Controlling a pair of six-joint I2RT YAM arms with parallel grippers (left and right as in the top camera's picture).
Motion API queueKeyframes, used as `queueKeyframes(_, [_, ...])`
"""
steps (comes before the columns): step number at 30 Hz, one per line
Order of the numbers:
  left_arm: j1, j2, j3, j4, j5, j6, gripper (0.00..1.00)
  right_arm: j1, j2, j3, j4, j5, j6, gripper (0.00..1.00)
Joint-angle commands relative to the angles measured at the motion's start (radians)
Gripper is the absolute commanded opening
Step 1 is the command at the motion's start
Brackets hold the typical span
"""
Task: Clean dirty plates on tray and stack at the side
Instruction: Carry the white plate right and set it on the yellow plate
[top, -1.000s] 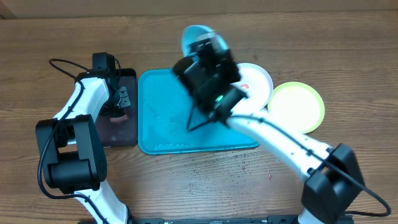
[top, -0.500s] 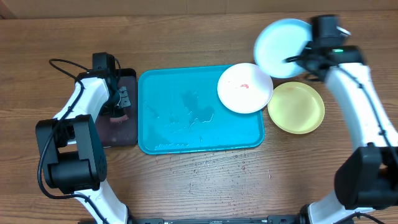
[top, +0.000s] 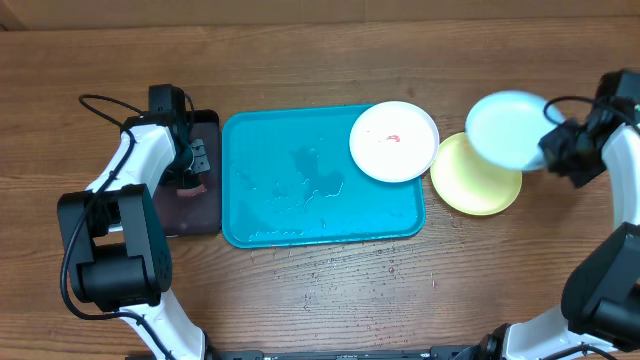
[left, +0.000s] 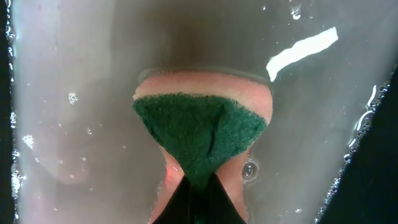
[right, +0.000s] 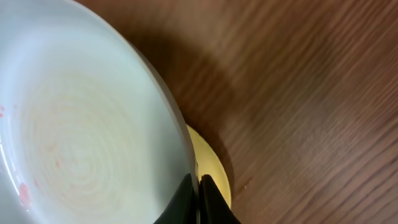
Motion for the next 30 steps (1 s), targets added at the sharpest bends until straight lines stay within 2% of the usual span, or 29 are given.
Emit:
queueKeyframes(1, [0.005,0.018,-0.022,-0.011,0.008,-0.005,0.04,0.012,-0.033,-0.057,0.021,-0.029,-0.006,0.04])
queueKeyframes(16, [0.005,0.018,-0.022,-0.011,0.005,-0.005,0.04,0.051,-0.033,-0.098,-0.025,-0.087,-0.041,0.04])
queueKeyframes(17, [0.005,0.018,-0.022,-0.011,0.005,-0.005,0.04,0.056,-0.033,-0.098,-0.028,-0.087,-0.041,0.08])
queueKeyframes(19, [0.005,0.018,-0.023,-0.011,0.005,-0.005,0.04,0.064,-0.033,-0.098,-0.032,-0.087,-0.041,0.24])
queueKeyframes(22, [0.005,0.018,-0.023,-0.012,0.005,-0.005,0.05,0.067,-0.033,-0.098,-0.039,-0.088,-0.04,0.41])
queueKeyframes(27, [0.005,0.018,-0.022,-0.011,0.005,-0.005,0.04,0.068,-0.033,-0.097,-0.018,-0.134,-0.053,0.46])
queueKeyframes(30, [0.005,0.018,-0.022,-0.011,0.005,-0.005,0.04,0.076,-0.033,-0.097,0.058,-0.326,-0.214,0.48])
